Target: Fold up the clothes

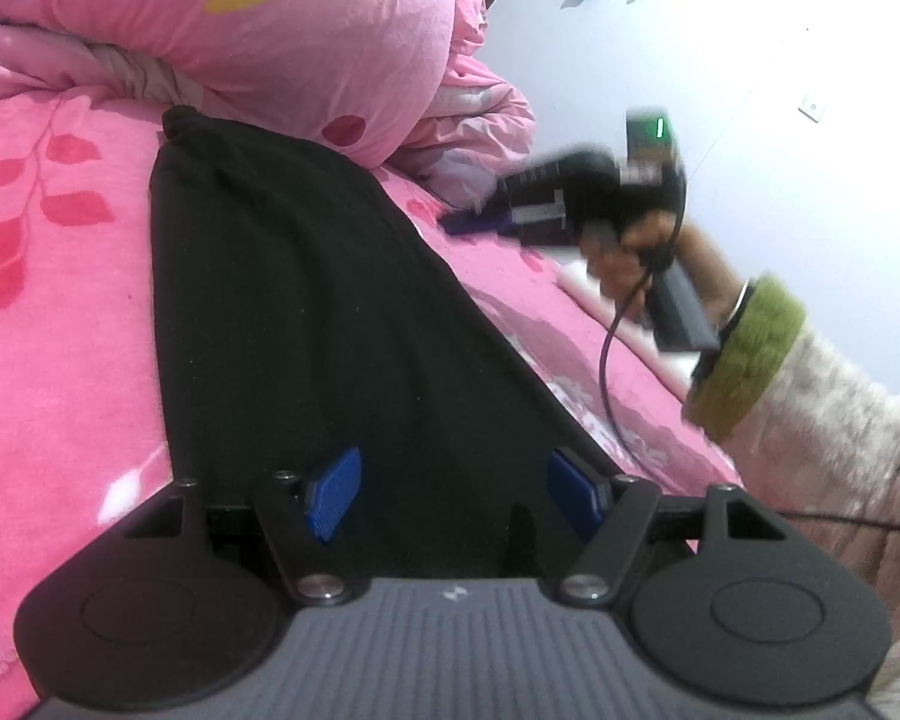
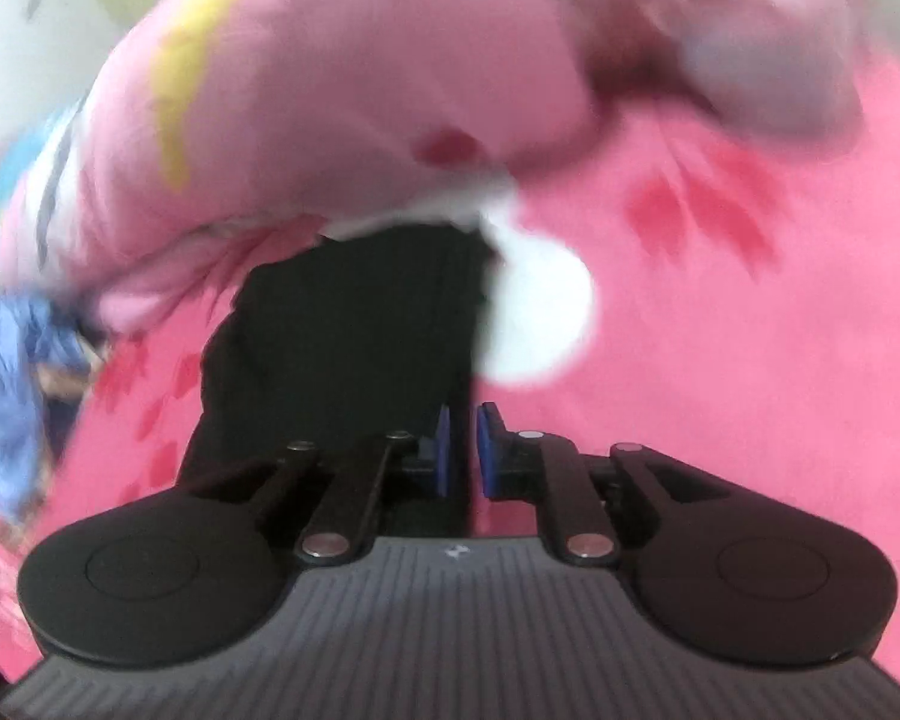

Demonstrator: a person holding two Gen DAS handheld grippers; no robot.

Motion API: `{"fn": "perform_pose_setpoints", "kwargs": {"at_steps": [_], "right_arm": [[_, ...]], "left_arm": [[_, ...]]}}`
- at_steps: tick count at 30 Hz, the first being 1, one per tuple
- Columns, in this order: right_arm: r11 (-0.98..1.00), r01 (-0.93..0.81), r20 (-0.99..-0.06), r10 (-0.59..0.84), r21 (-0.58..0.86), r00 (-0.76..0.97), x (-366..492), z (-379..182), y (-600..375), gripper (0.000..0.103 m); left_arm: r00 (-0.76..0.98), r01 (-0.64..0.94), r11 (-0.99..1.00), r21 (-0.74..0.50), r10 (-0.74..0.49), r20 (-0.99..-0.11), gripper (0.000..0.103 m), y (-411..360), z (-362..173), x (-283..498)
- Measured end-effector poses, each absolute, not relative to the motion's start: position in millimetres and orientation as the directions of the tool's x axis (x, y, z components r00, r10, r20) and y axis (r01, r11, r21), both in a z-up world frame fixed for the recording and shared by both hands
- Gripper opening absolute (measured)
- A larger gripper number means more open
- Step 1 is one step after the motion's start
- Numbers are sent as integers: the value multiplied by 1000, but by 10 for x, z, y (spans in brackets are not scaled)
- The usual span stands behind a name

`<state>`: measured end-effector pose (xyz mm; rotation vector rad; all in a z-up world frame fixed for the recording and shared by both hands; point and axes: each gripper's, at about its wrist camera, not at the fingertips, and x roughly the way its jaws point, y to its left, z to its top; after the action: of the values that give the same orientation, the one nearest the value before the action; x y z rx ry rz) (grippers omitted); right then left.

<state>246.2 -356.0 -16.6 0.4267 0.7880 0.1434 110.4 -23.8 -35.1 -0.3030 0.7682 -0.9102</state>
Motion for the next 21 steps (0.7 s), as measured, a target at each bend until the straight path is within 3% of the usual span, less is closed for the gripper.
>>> {"fn": "perform_pose_setpoints", "kwargs": {"at_steps": [1,5,7,13,15,16,18,21], "right_arm": [[913,-12,-649,298,407,700,2547,-76,-3380,22],[952,-140,-663,291,272,690,3083,114,-2634,31],[956,-176,-677,290,233,676,3395,114,-2291,41],[971,-240,-741,159,-3,653,4078,-118,-1594,43],[971,-232,-774,109,-51,624,4276,-283,-1536,39],[973,-223,-787,95,-56,610,4306,-339,-1582,22],[980,-194,-783,93,-36,615,4383,-396,-1660,4],[990,-135,-719,128,48,683,4400,-308,-1834,3]], "left_arm": [[376,595,595,-540,-800,-467,70,-238,-352,1104],[376,592,589,-550,-806,-458,70,-224,-365,1111],[373,589,582,-561,-811,-451,70,-210,-374,1119],[363,579,561,-592,-827,-429,70,-165,-401,1146],[362,578,559,-595,-829,-426,70,-164,-405,1149],[363,578,559,-594,-829,-426,70,-167,-405,1150],[363,579,559,-593,-829,-426,70,-171,-407,1149],[364,581,560,-590,-828,-427,70,-182,-407,1150]]}}
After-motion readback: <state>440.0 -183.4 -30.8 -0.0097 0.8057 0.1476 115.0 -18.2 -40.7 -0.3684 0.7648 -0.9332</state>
